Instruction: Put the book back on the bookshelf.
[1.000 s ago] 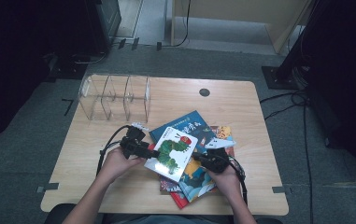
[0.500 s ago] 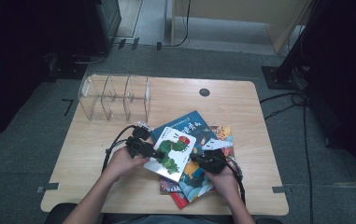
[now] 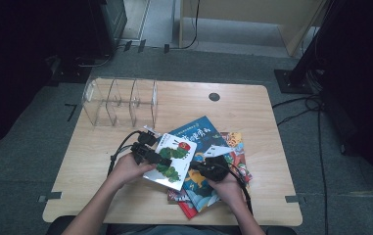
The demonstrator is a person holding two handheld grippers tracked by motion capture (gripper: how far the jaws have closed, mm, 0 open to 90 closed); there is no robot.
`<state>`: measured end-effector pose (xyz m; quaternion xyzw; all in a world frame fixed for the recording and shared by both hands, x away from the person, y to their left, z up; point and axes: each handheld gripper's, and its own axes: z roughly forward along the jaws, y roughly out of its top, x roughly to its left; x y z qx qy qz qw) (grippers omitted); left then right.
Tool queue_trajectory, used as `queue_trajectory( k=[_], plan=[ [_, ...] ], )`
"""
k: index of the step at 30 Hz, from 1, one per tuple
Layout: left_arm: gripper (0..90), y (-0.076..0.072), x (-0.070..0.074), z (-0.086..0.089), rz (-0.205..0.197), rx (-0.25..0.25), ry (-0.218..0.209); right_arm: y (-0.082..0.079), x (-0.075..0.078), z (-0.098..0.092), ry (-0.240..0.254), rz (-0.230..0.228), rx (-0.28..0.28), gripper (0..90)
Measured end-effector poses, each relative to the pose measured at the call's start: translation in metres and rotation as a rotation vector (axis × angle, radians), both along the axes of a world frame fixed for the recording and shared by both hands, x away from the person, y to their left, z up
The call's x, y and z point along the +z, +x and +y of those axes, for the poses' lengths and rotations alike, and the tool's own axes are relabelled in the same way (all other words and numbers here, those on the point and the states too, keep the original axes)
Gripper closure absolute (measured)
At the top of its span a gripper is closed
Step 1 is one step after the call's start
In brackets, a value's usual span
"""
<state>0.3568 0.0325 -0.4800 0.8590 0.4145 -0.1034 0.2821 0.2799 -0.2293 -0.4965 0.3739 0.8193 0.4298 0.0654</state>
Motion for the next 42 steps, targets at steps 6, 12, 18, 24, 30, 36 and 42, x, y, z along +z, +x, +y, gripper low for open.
queue_trajectory(
  k=[6, 12, 18, 24, 30, 36, 42],
  plan=[
    [17.2, 0.005, 0.001, 0.001, 0.021, -0.008, 0.015, 0.000, 0.000, 0.006, -0.009, -0.006, -0.004, 90.0],
    [22.4, 0.010, 0.005, 0.002, 0.075, 0.024, 0.027, 0.000, 0.000, 0.008, -0.018, -0.018, -0.003, 90.0],
    [33.4, 0.006, 0.023, 0.007, 0.045, 0.018, 0.024, -0.002, 0.001, 0.010, -0.037, -0.037, -0.013, 90.0],
    [50.4, 0.001, 0.051, -0.007, 0.069, -0.048, -0.048, -0.002, 0.001, 0.013, -0.042, -0.044, -0.021, 90.0],
    [57.4, 0.004, 0.061, -0.016, 0.089, -0.058, -0.025, -0.002, 0.001, 0.013, -0.037, -0.042, -0.023, 89.4],
    [66.5, 0.007, 0.071, -0.022, 0.099, -0.061, -0.002, -0.001, 0.001, 0.017, -0.031, -0.036, -0.012, 86.4],
    [72.0, 0.013, 0.077, -0.026, 0.094, -0.084, 0.040, 0.003, 0.002, 0.022, -0.005, -0.056, 0.010, 69.3]
  ],
)
